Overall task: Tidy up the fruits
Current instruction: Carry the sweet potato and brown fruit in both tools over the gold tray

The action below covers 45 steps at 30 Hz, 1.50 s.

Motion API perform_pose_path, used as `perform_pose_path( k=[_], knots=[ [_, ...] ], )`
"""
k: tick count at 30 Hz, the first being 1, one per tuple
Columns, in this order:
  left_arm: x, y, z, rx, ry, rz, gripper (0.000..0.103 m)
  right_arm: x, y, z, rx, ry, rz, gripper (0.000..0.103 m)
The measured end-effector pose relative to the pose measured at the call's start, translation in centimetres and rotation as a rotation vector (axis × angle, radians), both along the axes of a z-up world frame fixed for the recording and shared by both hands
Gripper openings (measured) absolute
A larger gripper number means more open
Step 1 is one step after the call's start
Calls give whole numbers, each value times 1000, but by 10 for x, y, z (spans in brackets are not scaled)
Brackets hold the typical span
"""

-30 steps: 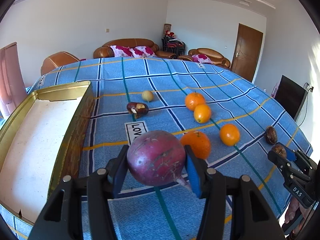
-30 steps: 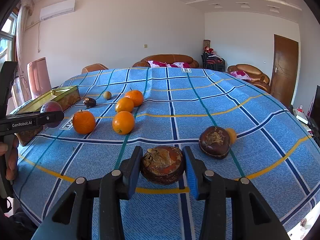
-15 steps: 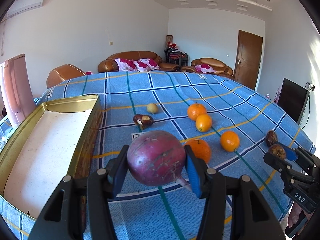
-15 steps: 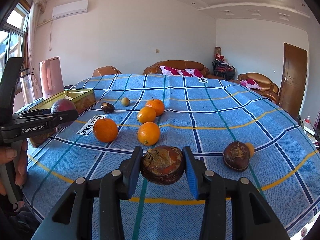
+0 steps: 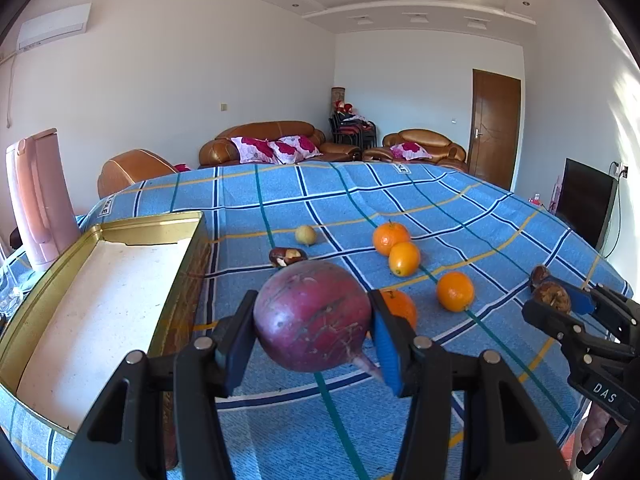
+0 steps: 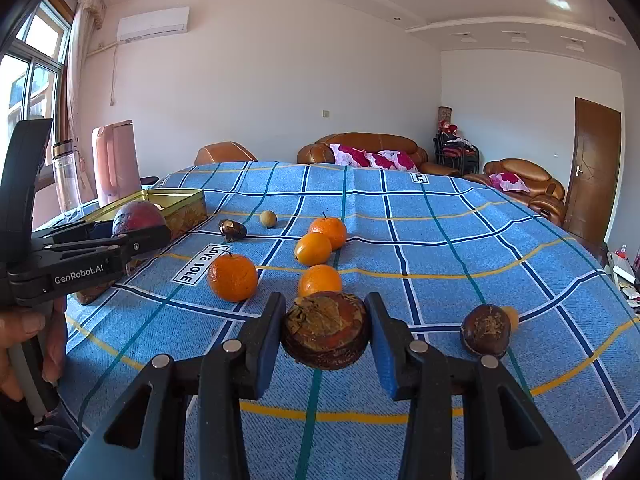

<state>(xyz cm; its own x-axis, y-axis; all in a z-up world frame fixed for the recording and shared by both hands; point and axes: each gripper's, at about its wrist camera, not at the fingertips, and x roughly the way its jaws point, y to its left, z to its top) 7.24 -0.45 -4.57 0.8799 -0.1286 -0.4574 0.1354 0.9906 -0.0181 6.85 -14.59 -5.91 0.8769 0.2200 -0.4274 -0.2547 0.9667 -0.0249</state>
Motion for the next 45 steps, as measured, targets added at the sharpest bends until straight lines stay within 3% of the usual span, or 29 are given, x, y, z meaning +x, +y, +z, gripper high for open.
perform_pose_path(
  k=[28,45],
  knots=[
    [-23,0,21,35,-154,31,55,-8,15,24,12,-106,60,43],
    [-27,11,28,44,-192,68,55,-8,31,36,11,-154,98,43]
  ],
)
